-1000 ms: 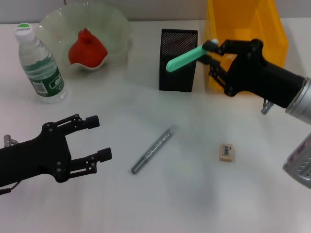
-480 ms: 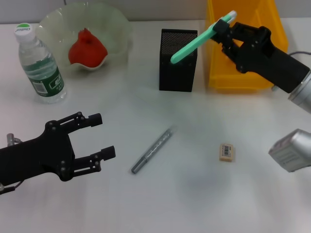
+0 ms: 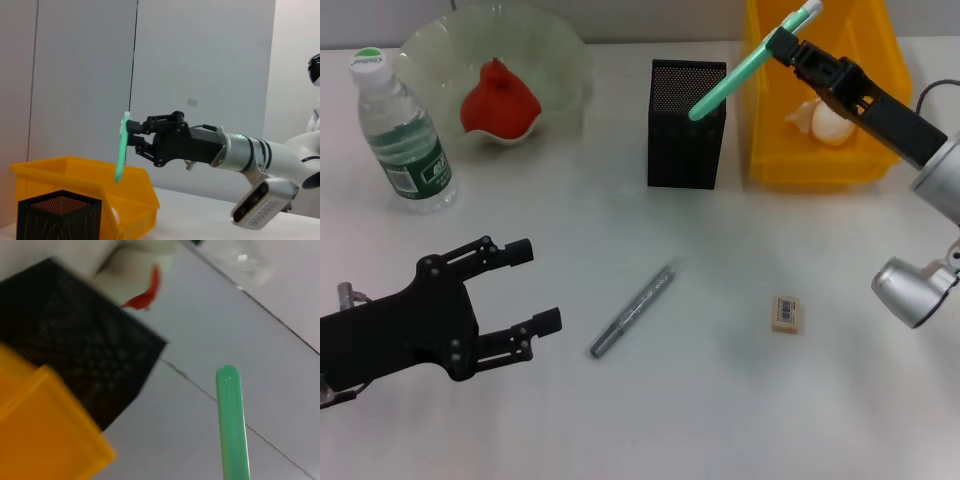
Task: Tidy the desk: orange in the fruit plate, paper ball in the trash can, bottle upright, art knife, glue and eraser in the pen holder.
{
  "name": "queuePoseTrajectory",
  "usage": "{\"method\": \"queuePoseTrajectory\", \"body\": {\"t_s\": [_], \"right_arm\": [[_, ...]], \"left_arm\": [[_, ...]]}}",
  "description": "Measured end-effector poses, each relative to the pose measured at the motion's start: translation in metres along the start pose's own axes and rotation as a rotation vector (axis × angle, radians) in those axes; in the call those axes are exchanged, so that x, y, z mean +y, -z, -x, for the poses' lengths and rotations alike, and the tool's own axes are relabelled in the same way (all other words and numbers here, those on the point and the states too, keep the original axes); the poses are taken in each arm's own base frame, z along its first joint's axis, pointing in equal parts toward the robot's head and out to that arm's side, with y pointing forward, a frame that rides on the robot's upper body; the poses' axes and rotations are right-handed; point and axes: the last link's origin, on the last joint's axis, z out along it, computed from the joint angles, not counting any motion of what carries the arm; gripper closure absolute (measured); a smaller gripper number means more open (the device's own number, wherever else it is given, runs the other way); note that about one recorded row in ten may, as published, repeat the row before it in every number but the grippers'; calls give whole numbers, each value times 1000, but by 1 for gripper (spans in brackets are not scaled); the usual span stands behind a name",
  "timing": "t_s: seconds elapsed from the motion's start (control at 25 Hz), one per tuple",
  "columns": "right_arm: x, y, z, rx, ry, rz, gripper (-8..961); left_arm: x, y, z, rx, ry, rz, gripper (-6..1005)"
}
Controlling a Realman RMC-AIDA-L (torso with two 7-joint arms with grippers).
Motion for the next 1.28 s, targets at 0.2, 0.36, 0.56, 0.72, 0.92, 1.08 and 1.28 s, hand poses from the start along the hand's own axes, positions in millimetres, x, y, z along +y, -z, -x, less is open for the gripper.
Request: {"method": "queuePoseTrajectory", "body": {"t_s": [0.2, 0.36, 0.56, 0.72, 0.92, 1.08, 1.28], "right_arm": [[2, -7, -3, -6, 133, 22, 769], [-1, -17, -9, 2, 185, 6, 767], [0, -26, -12, -6, 290, 27, 765], [2, -27, -12, -13, 326, 44, 763], [3, -30, -13, -18, 351, 51, 761], [3, -32, -13, -22, 363, 55, 759], [3, -33, -13, -28, 378, 51, 757]], "left_arm": [[2, 1, 2, 0, -3, -4, 198], [3, 2, 3, 2, -4, -10, 198], [4, 3, 3, 4, 0, -11, 198], [3, 2, 3, 5, 0, -10, 198], [4, 2, 3, 5, -1, -10, 198], [4, 3, 3, 5, 0, -10, 198], [5, 2, 3, 7, 1, -9, 198]]}}
